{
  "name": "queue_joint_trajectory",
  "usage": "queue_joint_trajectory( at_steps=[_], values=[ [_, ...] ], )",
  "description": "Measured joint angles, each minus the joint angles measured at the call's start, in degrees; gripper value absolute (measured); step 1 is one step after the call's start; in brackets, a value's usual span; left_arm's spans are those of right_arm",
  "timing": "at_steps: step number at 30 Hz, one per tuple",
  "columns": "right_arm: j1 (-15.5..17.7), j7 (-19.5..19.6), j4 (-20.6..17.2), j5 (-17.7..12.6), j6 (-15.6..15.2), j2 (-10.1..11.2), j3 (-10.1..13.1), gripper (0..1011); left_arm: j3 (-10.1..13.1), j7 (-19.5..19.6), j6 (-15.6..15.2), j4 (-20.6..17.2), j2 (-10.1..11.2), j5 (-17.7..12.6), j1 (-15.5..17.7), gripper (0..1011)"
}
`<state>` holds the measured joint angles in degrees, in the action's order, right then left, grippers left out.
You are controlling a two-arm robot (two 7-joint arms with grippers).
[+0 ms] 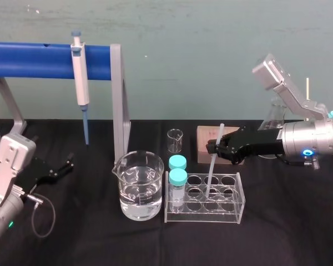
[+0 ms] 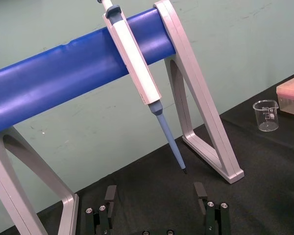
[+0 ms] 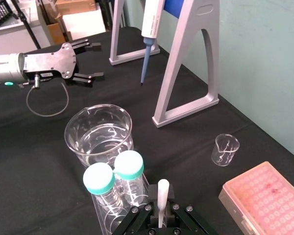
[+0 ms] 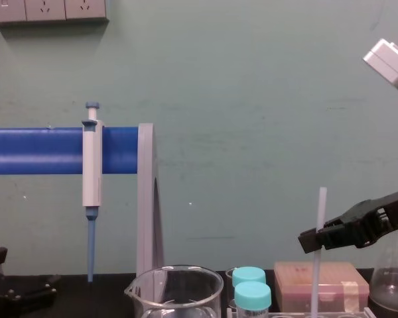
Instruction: Pick up the stirring rod with one hand, then place it down.
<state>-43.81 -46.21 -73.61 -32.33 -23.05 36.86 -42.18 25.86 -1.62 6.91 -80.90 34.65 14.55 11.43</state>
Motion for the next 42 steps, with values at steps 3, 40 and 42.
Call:
queue_joint_trajectory(
  at_steps=[3,40,42],
  values=[
    [-0.1,-0.1,0.2,0.1,0.1,-0.1,-0.3,70,0.0,0.0,0.0,0.0,0.0,0.0,0.0,1000],
    [-0.4,-0.2,0.1,0.8,0.6,0.0,-0.8,583,0.0,0.0,0.0,0.0,0.0,0.0,0.0,1000],
    [-0.3,-0.2,0.1,0.8,0.6,0.0,-0.8,664,0.0,0.0,0.0,0.0,0.0,0.0,0.0,1000]
  ],
)
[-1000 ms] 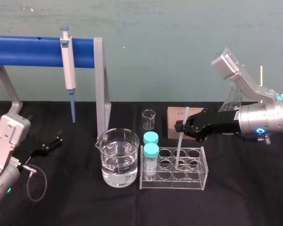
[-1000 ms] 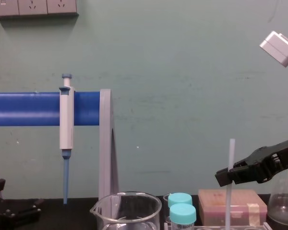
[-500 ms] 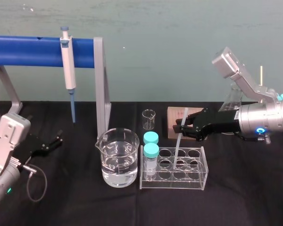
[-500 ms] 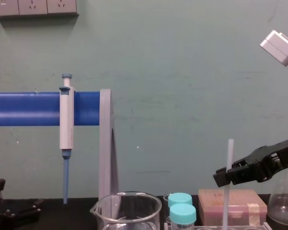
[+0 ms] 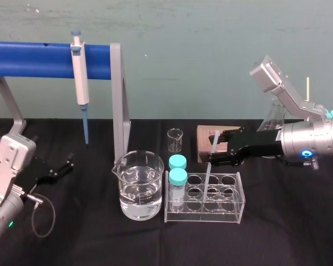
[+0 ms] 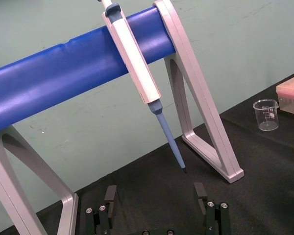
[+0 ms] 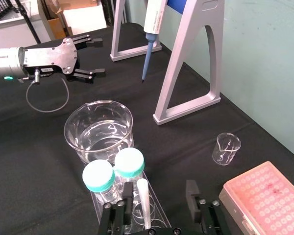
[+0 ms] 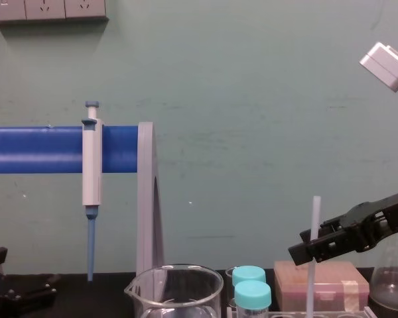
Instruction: Pick up the stirring rod with one hand, then place it down.
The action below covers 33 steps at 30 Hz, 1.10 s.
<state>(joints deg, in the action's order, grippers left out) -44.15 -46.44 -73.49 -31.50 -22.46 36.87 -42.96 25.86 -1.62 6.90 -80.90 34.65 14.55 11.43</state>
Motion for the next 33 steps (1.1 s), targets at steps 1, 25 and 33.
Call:
queue_joint_trajectory(
  at_steps=[1,25,33],
  values=[
    [0.0,0.0,0.0,0.0,0.0,0.0,0.0,685,0.0,0.0,0.0,0.0,0.0,0.0,0.0,1000],
    [0.0,0.0,0.0,-0.1,0.0,0.0,0.0,1003,0.0,0.0,0.0,0.0,0.0,0.0,0.0,1000],
    [0.4,0.9,-0.6,0.3,-0.3,0.6,0.2,1003,0.0,0.0,0.0,0.0,0.0,0.0,0.0,1000]
  ],
)
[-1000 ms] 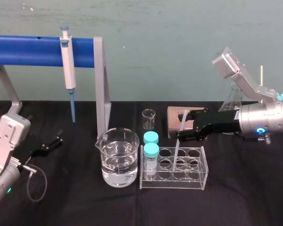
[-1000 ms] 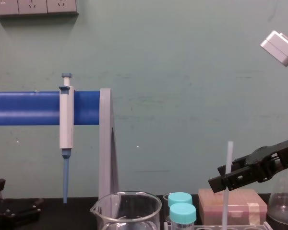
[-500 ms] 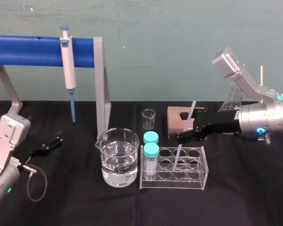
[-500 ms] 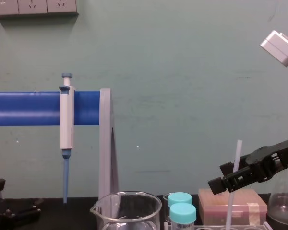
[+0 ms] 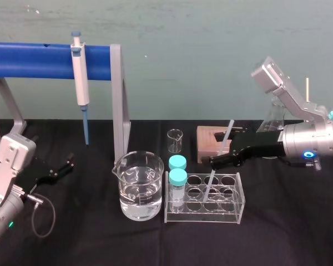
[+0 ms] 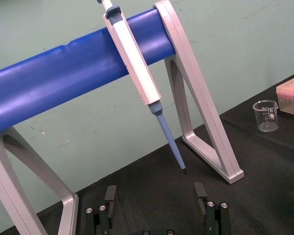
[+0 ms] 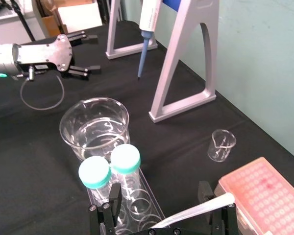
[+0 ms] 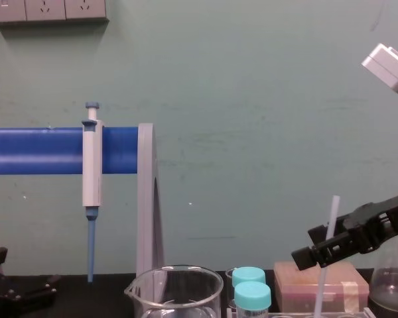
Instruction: Pick up the stirring rod with one hand, then place it down.
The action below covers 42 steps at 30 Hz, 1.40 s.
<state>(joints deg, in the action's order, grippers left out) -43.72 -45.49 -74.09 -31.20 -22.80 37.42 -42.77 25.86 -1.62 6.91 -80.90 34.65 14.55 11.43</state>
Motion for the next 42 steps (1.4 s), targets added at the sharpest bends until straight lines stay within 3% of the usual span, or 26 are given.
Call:
queue_joint_trajectory(
  at_steps=[8,21,36,42],
  values=[
    [1.4,1.1,-1.4,0.0,-0.9,1.3,0.9,1003,0.0,0.0,0.0,0.0,0.0,0.0,0.0,1000],
    [6.9,5.6,-7.1,-2.0,-3.0,5.7,4.3,1003,0.0,0.0,0.0,0.0,0.0,0.0,0.0,1000],
    [16.9,12.4,-16.4,-4.8,-2.9,11.5,10.7,1003,0.0,0.0,0.0,0.0,0.0,0.0,0.0,1000],
    [22.2,17.0,-20.4,-4.8,0.1,13.4,14.0,1003,0.0,0.0,0.0,0.0,0.0,0.0,0.0,1000]
  ],
)
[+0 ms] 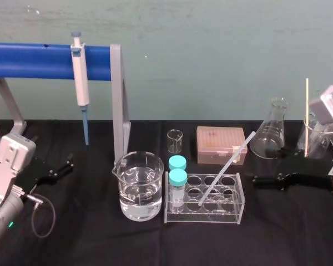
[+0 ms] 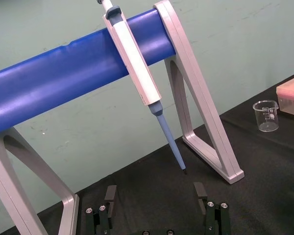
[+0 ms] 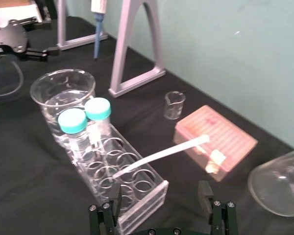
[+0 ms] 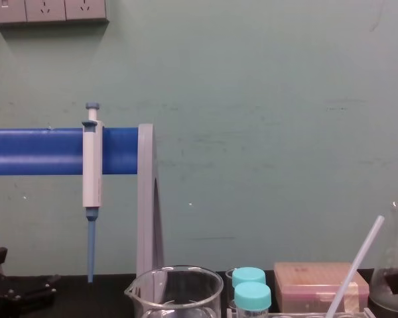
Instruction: Pick up the stirring rod with one hand, then place it down.
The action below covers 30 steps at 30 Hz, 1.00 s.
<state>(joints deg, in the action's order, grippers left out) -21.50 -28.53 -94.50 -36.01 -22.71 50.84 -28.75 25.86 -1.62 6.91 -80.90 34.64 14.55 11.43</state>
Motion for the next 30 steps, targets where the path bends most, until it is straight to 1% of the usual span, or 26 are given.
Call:
queue_joint_trajectory(
  at_steps=[1,4,5,6,7,8,9,11,12,13,14,17,18,20,21,23,24,28,30],
  values=[
    [0.8,0.8,-0.6,0.2,0.6,0.2,0.5,1003,0.0,0.0,0.0,0.0,0.0,0.0,0.0,1000],
    [5.0,6.6,-3.4,2.0,3.5,1.1,2.9,1003,0.0,0.0,0.0,0.0,0.0,0.0,0.0,1000],
    [5.7,7.6,-3.7,2.3,3.9,1.1,3.3,1003,0.0,0.0,0.0,0.0,0.0,0.0,0.0,1000],
    [5.7,7.6,-3.7,2.3,3.9,1.1,3.3,1003,0.0,0.0,0.0,0.0,0.0,0.0,0.0,1000],
    [7.6,10.3,-4.4,3.1,4.6,1.0,4.1,1003,0.0,0.0,0.0,0.0,0.0,0.0,0.0,1000],
    [7.6,10.3,-4.4,3.1,4.6,1.0,4.1,1003,0.0,0.0,0.0,0.0,0.0,0.0,0.0,1000],
    [8.9,12.1,-4.7,3.9,5.1,0.8,4.5,1003,0.0,0.0,0.0,0.0,0.0,0.0,0.0,1000],
    [9.9,13.7,-4.8,4.7,5.7,0.4,4.8,1003,0.0,0.0,0.0,0.0,0.0,0.0,0.0,1000],
    [10.8,15.5,-4.8,5.6,6.9,-0.2,5.1,1003,0.0,0.0,0.0,0.0,0.0,0.0,0.0,1000],
    [11.3,16.2,-4.7,6.1,7.8,-0.6,5.3,1003,0.0,0.0,0.0,0.0,0.0,0.0,0.0,1000],
    [12.2,17.8,-4.2,7.4,10.0,-1.5,5.5,1003,0.0,0.0,0.0,0.0,0.0,0.0,0.0,1000],
    [13.1,20.1,-2.8,9.7,13.9,-3.2,5.6,1003,0.0,0.0,0.0,0.0,0.0,0.0,0.0,1000],
    [13.6,21.2,-1.6,11.0,16.5,-4.4,5.6,1003,0.0,0.0,0.0,0.0,0.0,0.0,0.0,1000],
    [13.8,22.3,-0.5,12.6,18.7,-5.4,5.6,1003,0.0,0.0,0.0,0.0,0.0,0.0,0.0,1000],
    [14.0,23.1,0.7,13.9,20.6,-6.3,5.4,1003,0.0,0.0,0.0,0.0,0.0,0.0,0.0,1000],
    [14.2,23.6,1.7,14.7,21.8,-7.2,5.2,1003,0.0,0.0,0.0,0.0,0.0,0.0,0.0,1000],
    [14.3,23.9,2.7,15.2,22.5,-8.0,5.0,1003,0.0,0.0,0.0,0.0,0.0,0.0,0.0,1000],
    [14.6,24.3,4.9,15.8,23.9,-9.9,4.8,1003,0.0,0.0,0.0,0.0,0.0,0.0,0.0,1000],
    [14.7,24.3,5.5,16.1,24.2,-10.6,4.7,1003,0.0,0.0,0.0,0.0,0.0,0.0,0.0,1000]
  ],
)
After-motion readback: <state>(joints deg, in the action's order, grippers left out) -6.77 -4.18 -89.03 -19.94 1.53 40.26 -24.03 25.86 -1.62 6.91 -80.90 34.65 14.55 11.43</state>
